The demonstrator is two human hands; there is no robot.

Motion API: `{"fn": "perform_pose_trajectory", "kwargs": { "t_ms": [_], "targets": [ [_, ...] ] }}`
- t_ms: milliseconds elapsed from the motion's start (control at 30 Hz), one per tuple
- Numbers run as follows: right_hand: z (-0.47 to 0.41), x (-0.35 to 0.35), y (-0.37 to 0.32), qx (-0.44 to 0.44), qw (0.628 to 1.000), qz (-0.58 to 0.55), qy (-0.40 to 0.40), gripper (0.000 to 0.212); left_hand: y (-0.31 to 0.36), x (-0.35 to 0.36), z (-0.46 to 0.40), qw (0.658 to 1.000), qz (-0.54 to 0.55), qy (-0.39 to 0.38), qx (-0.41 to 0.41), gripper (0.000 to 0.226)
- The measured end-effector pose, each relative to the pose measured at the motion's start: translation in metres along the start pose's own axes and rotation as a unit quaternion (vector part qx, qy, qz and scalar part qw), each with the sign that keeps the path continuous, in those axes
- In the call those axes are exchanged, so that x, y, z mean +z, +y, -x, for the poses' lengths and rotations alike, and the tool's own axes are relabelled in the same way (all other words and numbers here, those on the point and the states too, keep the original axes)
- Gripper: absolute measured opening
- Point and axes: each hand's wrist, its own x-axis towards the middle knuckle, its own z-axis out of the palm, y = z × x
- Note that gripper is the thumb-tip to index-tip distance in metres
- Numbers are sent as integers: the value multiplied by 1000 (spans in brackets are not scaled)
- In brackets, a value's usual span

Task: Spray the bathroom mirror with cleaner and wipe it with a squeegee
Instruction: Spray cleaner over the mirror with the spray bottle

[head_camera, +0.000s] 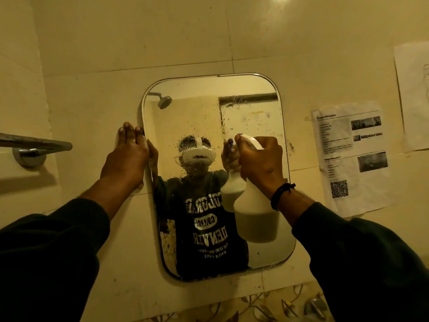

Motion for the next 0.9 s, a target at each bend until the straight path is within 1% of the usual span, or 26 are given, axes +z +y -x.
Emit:
{"fn": "perform_pose_trajectory", "kwargs": {
  "t_ms": [100,233,300,400,500,567,633,700,767,800,867,900],
  "targets": [
    [-4,-6,4,14,999,-31,4,29,0,1,-1,1000,5,0,2,122],
    [-12,-17,10,14,999,18,46,28,-1,1,-1,1000,9,12,3,118],
    [-14,-23,13,17,999,12,50,29,0,0,-1,1000,6,11,1,117],
    [-16,-30,23,8,997,43,56,36,1,0,-2,1000,2,5,-4,119],
    [-17,-33,29,31,996,45,69,35,2,0,-2,1000,4,3,-8,120],
    [-16,-34,30,33,997,27,60,32,3,-1,-2,1000,0,-2,-8,122],
    [-14,-33,25,12,999,23,46,29,3,-1,-2,1000,-2,-2,-11,120],
    [-12,-29,18,-1,1000,7,28,31,3,-1,-1,1000,-6,-1,-9,120],
    [-9,-24,9,7,999,-47,-20,32,4,-2,-1,1000,-8,-6,-8,123],
    [-8,-21,7,2,997,-57,-44,34,4,-3,-1,1000,-8,-10,-9,124],
    [-5,-10,5,-6,997,-36,-63,39,4,-3,-1,1000,-10,-14,-10,126],
    [-5,-5,5,-2,998,-21,-54,41,4,-4,-1,1000,-8,-14,-11,126]
  ]
}}
